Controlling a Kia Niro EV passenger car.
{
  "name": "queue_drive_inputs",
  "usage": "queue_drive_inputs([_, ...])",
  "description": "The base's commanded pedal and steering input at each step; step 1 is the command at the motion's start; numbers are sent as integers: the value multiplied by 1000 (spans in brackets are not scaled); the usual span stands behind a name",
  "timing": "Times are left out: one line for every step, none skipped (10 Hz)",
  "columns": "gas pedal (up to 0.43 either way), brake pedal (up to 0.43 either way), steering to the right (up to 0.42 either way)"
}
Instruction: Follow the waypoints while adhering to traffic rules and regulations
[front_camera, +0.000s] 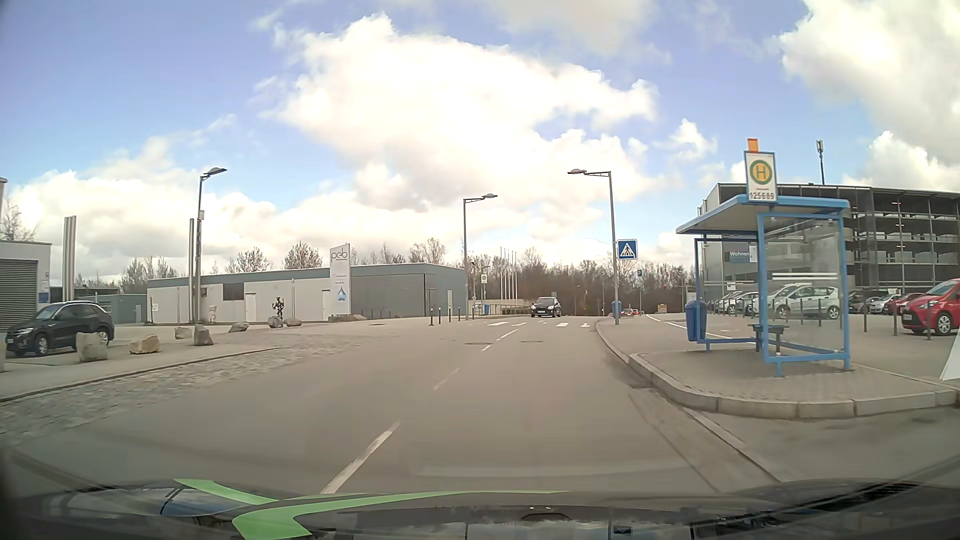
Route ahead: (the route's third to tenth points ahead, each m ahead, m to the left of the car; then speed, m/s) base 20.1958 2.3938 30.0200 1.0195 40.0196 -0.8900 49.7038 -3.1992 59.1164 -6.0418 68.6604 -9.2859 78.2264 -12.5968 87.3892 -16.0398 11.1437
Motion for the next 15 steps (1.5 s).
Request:
queue_drive_inputs([39, 0, 26])
queue_drive_inputs([39, 0, 27])
queue_drive_inputs([39, 0, 29])
queue_drive_inputs([39, 0, 30])
queue_drive_inputs([39, 0, 31])
queue_drive_inputs([39, 0, 31])
queue_drive_inputs([39, 0, 31])
queue_drive_inputs([39, 0, 31])
queue_drive_inputs([39, 0, 31])
queue_drive_inputs([47, 0, 31])
queue_drive_inputs([59, 0, 31])
queue_drive_inputs([59, 0, 30])
queue_drive_inputs([59, 0, 29])
queue_drive_inputs([59, 0, 28])
queue_drive_inputs([59, 0, 27])
